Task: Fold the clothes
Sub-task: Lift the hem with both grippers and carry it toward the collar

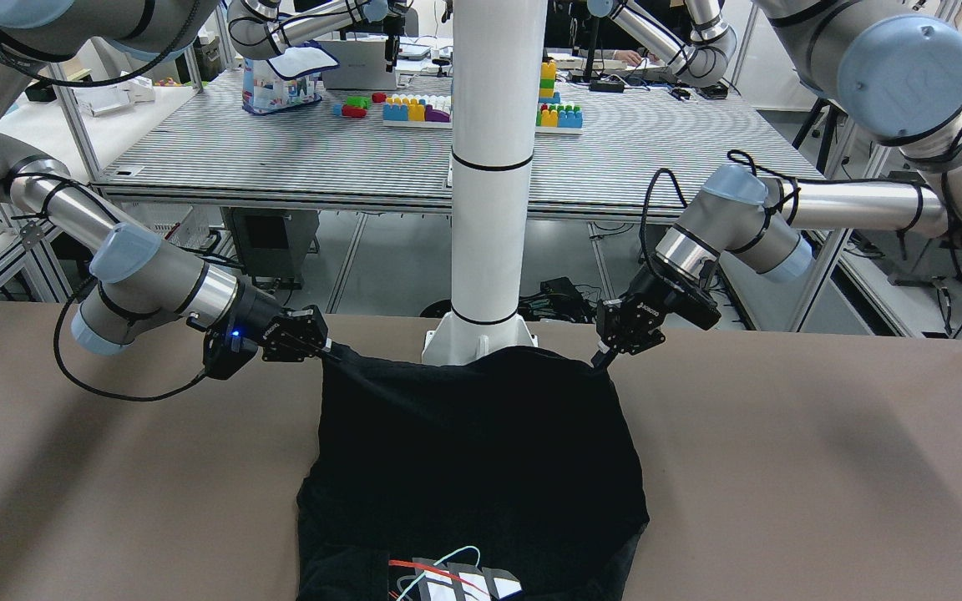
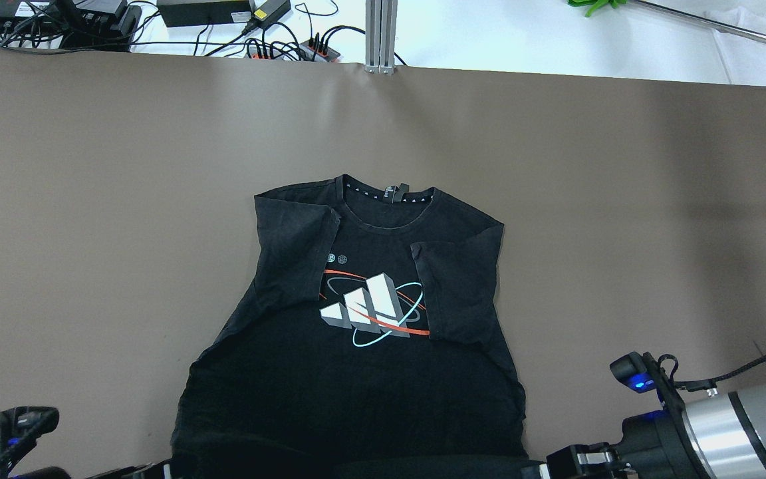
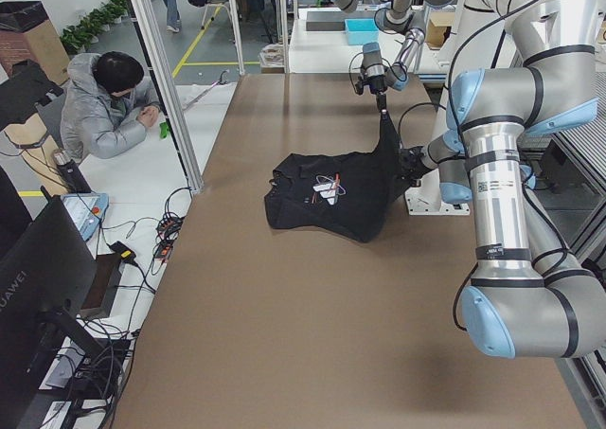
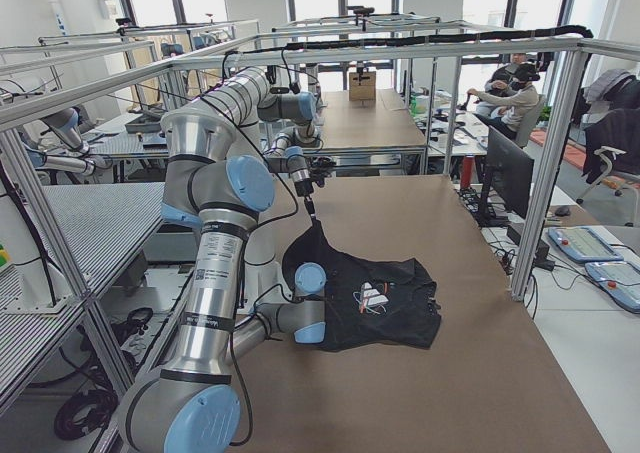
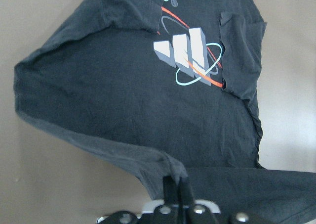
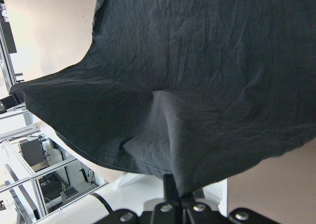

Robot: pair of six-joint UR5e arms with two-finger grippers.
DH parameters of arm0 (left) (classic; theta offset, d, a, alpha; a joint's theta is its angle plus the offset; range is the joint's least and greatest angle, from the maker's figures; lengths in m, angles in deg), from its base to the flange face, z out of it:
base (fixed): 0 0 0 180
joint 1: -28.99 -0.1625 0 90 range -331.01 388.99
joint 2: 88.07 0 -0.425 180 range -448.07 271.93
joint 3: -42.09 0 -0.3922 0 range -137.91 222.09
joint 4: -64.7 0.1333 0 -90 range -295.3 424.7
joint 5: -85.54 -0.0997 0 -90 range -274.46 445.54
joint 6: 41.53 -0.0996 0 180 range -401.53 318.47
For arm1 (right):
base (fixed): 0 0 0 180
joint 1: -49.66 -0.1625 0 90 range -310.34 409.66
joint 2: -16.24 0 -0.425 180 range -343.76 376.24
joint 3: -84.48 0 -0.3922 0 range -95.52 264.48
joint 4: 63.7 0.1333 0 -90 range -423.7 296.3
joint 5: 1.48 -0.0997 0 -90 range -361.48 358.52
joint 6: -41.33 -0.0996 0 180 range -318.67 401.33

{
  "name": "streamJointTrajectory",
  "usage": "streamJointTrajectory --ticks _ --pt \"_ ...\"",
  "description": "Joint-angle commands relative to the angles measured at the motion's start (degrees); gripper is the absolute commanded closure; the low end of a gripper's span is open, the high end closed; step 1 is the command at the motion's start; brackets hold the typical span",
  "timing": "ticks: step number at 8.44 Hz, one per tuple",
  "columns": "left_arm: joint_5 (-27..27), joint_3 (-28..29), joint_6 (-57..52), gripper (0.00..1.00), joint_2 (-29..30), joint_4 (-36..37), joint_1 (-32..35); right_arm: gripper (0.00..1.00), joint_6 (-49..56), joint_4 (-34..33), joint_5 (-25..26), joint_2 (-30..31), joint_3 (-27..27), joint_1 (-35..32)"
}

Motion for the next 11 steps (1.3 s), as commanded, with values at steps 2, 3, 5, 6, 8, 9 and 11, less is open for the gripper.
streamJointTrajectory --ticks 2,3,5,6,8,9,11 --pt "23.0 5.4 -6.3 1.00 4.9 0.0 22.9 1.00 0.1 -0.5 -1.6 -2.8 -3.2 -7.0" --pt "26.8 8.5 -6.7 1.00 7.9 0.1 27.3 1.00 0.2 -0.5 -1.5 -2.9 -3.3 -8.6" --pt "29.5 12.7 -7.8 1.00 12.4 0.3 31.7 1.00 0.2 -1.5 -1.5 -7.4 -6.6 -12.4" --pt "29.9 13.7 -8.5 1.00 13.3 0.4 33.4 1.00 0.3 -3.3 -1.2 -9.5 -8.5 -13.8" --pt "30.0 17.8 -8.7 1.00 16.3 0.4 36.1 1.00 6.4 -9.5 -0.5 -11.9 -10.5 -17.2" --pt "30.0 20.1 -8.8 1.00 17.6 0.4 37.6 1.00 10.6 -12.7 0.4 -12.0 -10.5 -17.6" --pt "30.0 23.8 -8.8 1.00 19.5 0.3 39.4 1.00 11.8 -15.9 3.7 -13.8 -11.3 -18.3"
